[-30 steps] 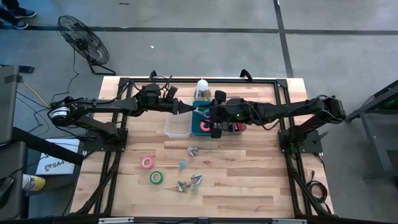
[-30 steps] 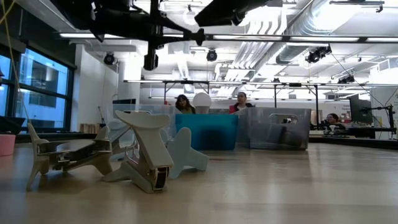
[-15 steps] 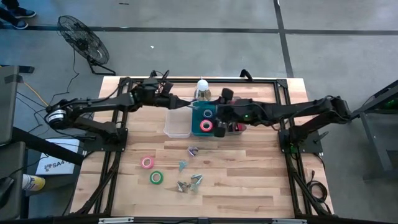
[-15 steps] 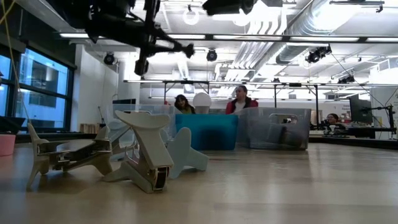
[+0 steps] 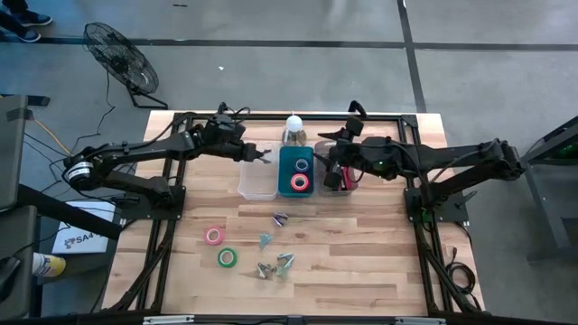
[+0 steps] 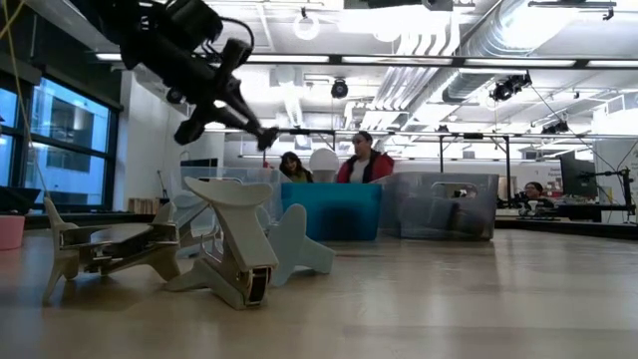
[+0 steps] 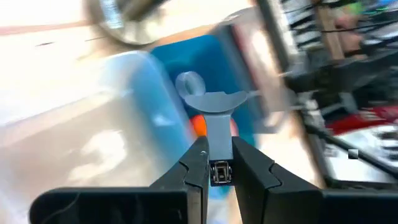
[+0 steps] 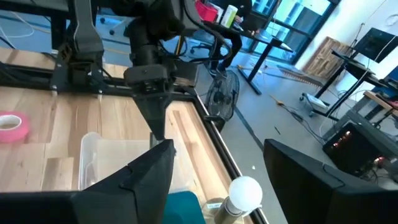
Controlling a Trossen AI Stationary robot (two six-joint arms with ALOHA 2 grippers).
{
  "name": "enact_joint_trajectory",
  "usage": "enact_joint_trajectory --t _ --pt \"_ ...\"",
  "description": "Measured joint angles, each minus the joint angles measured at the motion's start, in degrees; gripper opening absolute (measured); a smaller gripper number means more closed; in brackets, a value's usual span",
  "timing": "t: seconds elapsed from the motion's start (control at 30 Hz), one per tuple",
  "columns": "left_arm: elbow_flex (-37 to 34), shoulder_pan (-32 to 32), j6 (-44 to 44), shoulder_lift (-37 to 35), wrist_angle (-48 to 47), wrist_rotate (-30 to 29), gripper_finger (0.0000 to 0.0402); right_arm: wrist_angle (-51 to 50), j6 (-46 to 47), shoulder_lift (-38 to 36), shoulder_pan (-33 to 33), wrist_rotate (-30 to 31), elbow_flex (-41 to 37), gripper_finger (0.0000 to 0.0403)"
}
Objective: Pick and place Stapler, Stapler remover, tape
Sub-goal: Put the black staple remover into the transparent bin
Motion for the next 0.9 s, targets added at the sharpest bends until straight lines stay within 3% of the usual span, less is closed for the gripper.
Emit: enact_joint_trajectory --t 0.37,0.9 --pt "0.0 -0.1 0.3 0.0 -12.8 -6.8 0.0043 -2.5 1.4 0.0 -0.2 0.8 0.0 0.0239" --pt "0.0 -0.1 0.0 6.7 -11.4 -5.6 0.0045 -5.4 4.1 0.0 -0.2 1.0 0.0 0.0237"
